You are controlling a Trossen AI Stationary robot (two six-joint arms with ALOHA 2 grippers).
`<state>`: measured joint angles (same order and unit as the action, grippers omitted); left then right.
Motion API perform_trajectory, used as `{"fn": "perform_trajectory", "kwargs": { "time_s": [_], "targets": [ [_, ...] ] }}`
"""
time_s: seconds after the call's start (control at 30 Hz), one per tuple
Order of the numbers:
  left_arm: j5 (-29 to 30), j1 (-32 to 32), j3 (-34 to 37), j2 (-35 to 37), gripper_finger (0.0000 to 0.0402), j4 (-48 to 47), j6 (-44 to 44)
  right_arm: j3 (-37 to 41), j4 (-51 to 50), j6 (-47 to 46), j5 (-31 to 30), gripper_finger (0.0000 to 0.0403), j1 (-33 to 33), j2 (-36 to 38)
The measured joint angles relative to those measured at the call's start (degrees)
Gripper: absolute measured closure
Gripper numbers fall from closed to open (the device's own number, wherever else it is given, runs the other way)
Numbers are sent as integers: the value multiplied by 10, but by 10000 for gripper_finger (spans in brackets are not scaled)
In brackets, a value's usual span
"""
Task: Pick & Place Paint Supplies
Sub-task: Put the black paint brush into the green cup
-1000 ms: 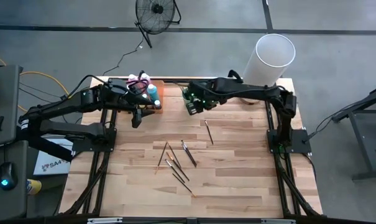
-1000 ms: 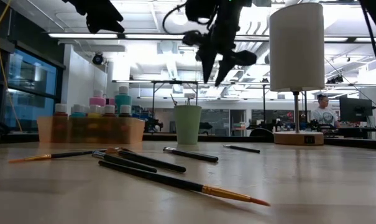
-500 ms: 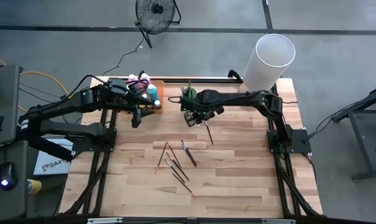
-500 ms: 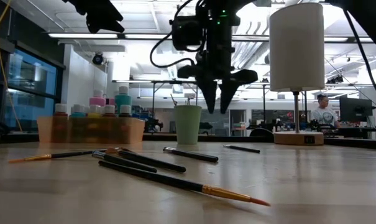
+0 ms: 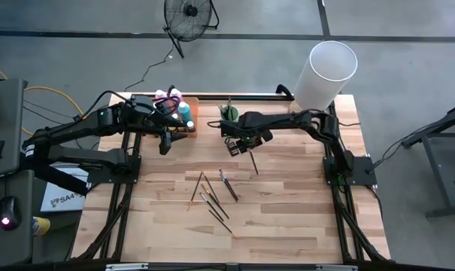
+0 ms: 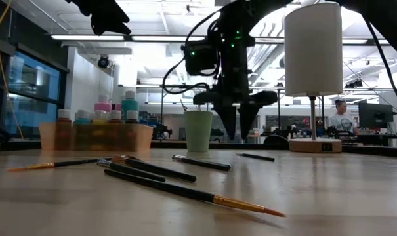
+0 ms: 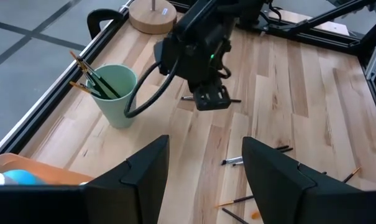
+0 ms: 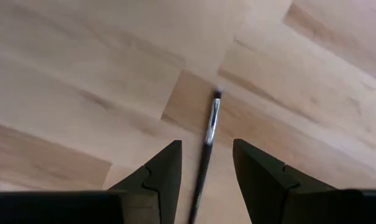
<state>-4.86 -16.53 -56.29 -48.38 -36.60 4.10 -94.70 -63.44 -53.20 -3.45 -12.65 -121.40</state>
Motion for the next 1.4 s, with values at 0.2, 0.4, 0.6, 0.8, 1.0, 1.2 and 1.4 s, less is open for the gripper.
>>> {"fn": "perform_trajectory", "kwargs": {
  "time_s": [0.2,0.4,0.6,0.8,1.0,1.2,1.4],
  "targets": [
    [0,0,0,0,202,0,1,11,31,42,-8,265,-20,0],
    [0,0,0,0,202,0,2,11,37,67,-11,265,-37,0],
    [0,0,0,0,202,0,2,11,41,72,-12,265,-35,0],
    [0,0,0,0,202,0,2,20,52,64,-13,265,-34,0],
    [0,0,0,0,202,0,2,46,71,61,6,265,-31,0],
    [0,0,0,0,202,0,2,47,73,63,5,265,-31,0],
    [0,0,0,0,202,0,2,47,73,69,6,265,-32,0]
  ]
}}
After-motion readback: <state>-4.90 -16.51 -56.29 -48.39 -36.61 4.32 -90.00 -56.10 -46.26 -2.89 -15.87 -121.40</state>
